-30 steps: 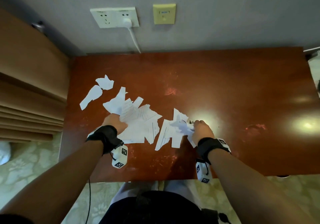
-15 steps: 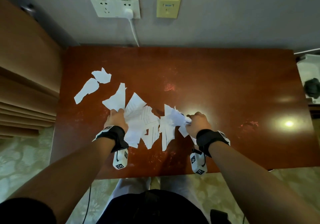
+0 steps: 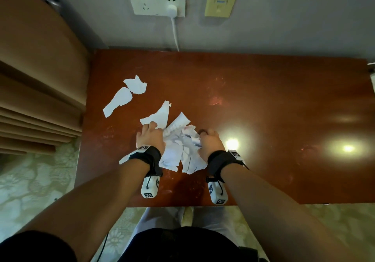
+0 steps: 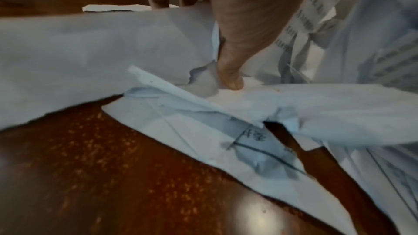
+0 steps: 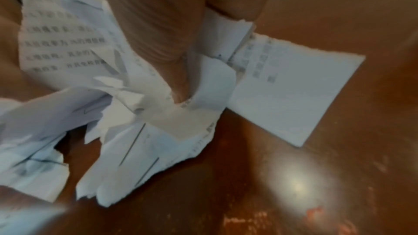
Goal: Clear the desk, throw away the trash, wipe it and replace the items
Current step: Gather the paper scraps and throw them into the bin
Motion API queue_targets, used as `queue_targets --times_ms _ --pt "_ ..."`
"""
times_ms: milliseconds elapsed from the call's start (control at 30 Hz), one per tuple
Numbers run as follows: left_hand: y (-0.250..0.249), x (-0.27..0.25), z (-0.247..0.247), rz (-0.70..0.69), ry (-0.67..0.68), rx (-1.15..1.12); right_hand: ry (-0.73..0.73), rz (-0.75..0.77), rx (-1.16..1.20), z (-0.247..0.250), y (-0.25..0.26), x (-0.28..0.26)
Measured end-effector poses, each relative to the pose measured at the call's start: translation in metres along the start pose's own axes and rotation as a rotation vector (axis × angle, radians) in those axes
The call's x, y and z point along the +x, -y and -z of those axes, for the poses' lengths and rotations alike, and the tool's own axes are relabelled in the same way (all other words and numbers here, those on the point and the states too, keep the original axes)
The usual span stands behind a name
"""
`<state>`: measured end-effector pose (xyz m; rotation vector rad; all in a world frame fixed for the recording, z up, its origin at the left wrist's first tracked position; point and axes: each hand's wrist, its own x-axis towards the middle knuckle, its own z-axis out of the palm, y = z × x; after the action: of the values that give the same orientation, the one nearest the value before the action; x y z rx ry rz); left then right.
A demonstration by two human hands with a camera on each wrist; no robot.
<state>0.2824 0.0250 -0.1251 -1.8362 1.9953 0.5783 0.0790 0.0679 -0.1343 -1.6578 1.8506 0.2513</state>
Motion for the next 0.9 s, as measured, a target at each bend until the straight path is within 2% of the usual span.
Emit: queue_targets --times_ms 100,233,367,467,633,767,900 --pt "-0.004 0.000 -0.002 -0.049 0.028 0.053 0.026 -0.011 -0.014 0.001 0.003 0.004" --pt "-0.005 -0.002 0.006 -0.105 0.083 0.106 0.065 -0.098 -0.012 0.010 0.004 -0.002" --pt "-0.001 -0.001 0.022 -0.129 0.119 -0.021 0.105 -0.141 -0.070 0.018 -0.002 -0.008" --pt "0.004 0.001 0.040 -0.129 0.090 -0.141 0.085 -0.231 -0.003 0.031 -0.011 -0.014" --pt "0.020 0.004 0.075 -0.063 -0.007 -0.354 0.044 -0.315 0.070 0.057 -0.031 -0.023" --pt "0.036 0.003 0.098 0.037 -0.075 -0.528 0.051 -0.270 0.211 0.076 -0.033 -0.023" --pt "0.054 0.001 0.103 0.112 -0.116 -0.578 0.075 -0.210 0.287 0.081 -0.017 -0.015"
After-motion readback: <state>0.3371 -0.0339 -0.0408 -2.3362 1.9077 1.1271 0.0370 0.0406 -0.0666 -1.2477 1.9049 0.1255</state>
